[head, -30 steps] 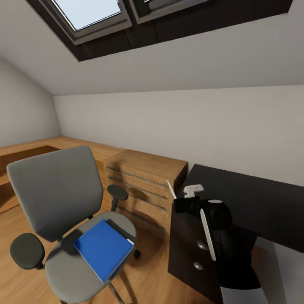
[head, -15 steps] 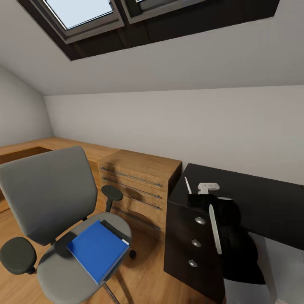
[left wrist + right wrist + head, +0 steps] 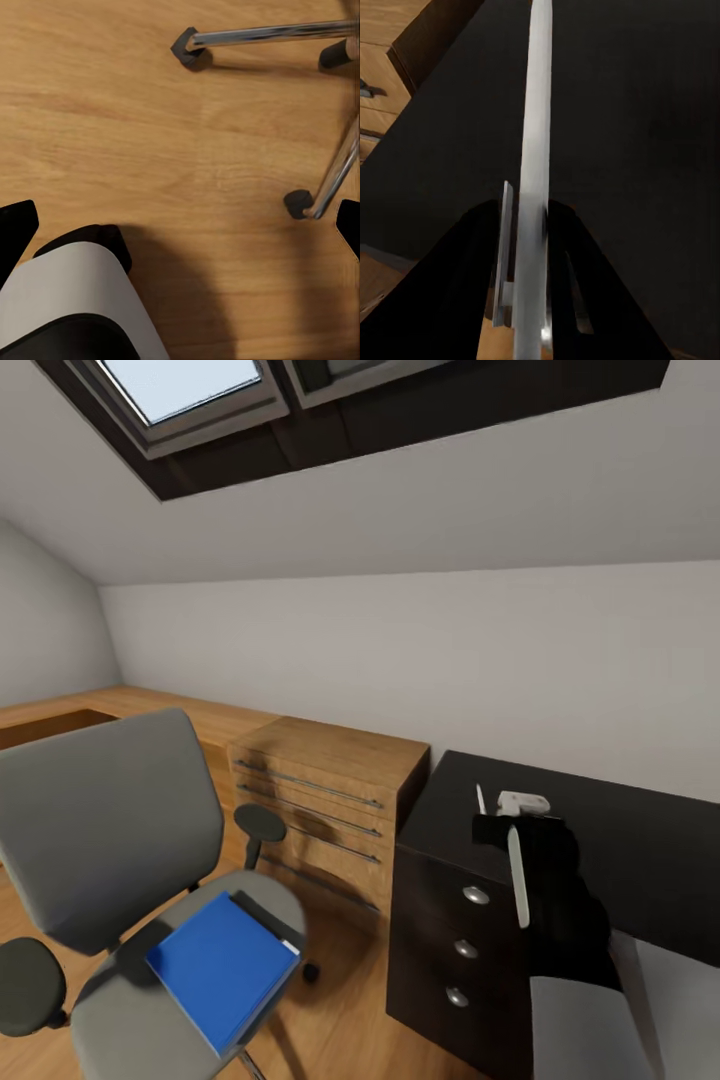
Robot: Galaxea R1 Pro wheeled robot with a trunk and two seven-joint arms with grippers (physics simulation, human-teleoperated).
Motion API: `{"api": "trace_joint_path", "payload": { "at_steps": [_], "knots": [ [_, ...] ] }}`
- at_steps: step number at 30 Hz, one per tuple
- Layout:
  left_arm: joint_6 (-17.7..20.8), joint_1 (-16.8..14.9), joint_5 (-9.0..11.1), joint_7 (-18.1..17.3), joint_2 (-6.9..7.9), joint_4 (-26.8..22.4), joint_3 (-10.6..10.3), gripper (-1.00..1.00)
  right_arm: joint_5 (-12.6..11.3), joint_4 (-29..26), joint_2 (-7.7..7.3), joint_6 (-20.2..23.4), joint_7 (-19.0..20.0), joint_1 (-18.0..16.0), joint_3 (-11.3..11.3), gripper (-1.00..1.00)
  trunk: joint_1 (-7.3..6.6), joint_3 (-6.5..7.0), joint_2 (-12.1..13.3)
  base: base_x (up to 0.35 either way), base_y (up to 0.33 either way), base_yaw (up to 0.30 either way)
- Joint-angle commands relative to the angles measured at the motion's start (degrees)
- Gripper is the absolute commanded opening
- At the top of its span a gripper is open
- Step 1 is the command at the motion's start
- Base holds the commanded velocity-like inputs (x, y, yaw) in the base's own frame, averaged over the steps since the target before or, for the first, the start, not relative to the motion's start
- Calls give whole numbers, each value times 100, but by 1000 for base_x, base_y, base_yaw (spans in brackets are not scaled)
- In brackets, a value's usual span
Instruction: In the bedroom, organize the workspace by keeping the computer under the desk, ensuring the monitor is on the desk, placing the keyboard on the desk next to the monitor, placing the mouse on the desk next to the keyboard, moving the folder from the swivel chair onto the desk next to the mouse, stacking the notebook on top of the folder with the pen on top of the notebook, and positioning the swivel chair next to the desk.
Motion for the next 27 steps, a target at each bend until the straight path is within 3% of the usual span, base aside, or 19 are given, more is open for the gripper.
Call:
{"api": "trace_joint_path", "payload": {
  "at_steps": [1, 7, 20, 27],
  "knots": [
    [-53, 0, 60, 21, 8, -11, -25, 100, 26, 66, 5, 21, 19, -29, -34, -100, 3, -5, -3, 276, -77, 0],
    [-53, 0, 60, 20, 7, -9, -26, 100, 20, 547, 5, 21, 1, -188, -109, -100, 3, -5, -3, 157, -47, 0],
    [-46, 0, 60, 18, 7, -3, -20, 100, 9, 1177, 5, 21, -4, -240, -128, -100, 3, -5, -3, 19, -6, 0],
    [-48, 0, 60, 18, 7, -2, -20, 100, 1, 1450, 5, -393, -8, -244, -129, -100, 3, -5, -3, 1, 0, 0]
  ]
}}
